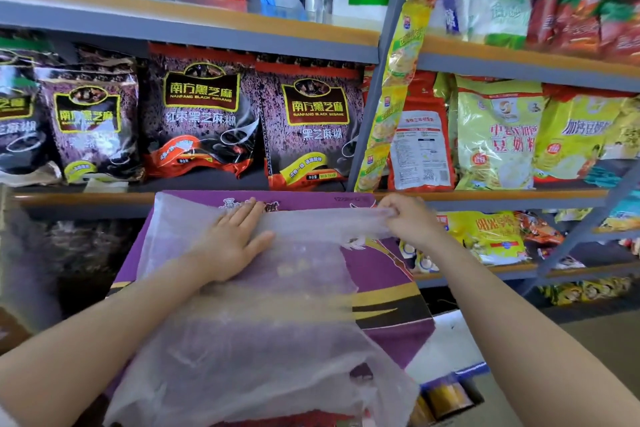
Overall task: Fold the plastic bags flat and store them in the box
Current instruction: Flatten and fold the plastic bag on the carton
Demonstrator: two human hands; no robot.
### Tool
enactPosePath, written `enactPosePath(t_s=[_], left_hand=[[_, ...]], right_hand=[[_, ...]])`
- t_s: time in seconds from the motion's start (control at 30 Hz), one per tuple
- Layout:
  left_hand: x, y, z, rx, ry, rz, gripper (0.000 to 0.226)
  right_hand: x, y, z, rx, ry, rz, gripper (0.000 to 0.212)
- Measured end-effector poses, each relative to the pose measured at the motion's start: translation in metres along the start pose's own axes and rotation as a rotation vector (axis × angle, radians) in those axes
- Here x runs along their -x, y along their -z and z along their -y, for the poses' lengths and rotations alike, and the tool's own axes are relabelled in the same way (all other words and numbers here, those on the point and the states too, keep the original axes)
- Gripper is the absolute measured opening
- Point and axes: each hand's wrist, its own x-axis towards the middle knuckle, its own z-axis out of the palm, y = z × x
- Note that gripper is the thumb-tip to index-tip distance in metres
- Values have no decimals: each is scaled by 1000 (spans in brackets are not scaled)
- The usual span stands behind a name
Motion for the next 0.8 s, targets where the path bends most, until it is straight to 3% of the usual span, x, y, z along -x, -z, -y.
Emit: enactPosePath(t_s=[0.1,0.2,0.3,0.4,0.5,0.57,0.67,0.73,0.8], left_hand=[[7,10,13,-16,41,-84,104],[13,14,21,-143,34,-48,88],[15,10,27,-116,29,-26,96],[18,6,49,-87,123,26,91],[21,12,72,-140,203,7,73],[19,19,79,-260,167,-97,78],[10,26,80,-432,113,-105,59],[5,34,80,-431,71,-62,48],[0,44,85,-347,16,-52,41]], right_hand=[[-1,-11,31,337,24,-9,39],[17,-42,88,199,434,-10,47],[30,-79,125,220,632,213,59],[21,-99,114,306,522,314,61],[8,-91,92,321,399,184,54],[0,-82,86,382,367,79,51],[-10,-69,91,309,275,146,38],[-15,-63,95,216,210,225,18],[-20,-57,98,244,180,214,20]])
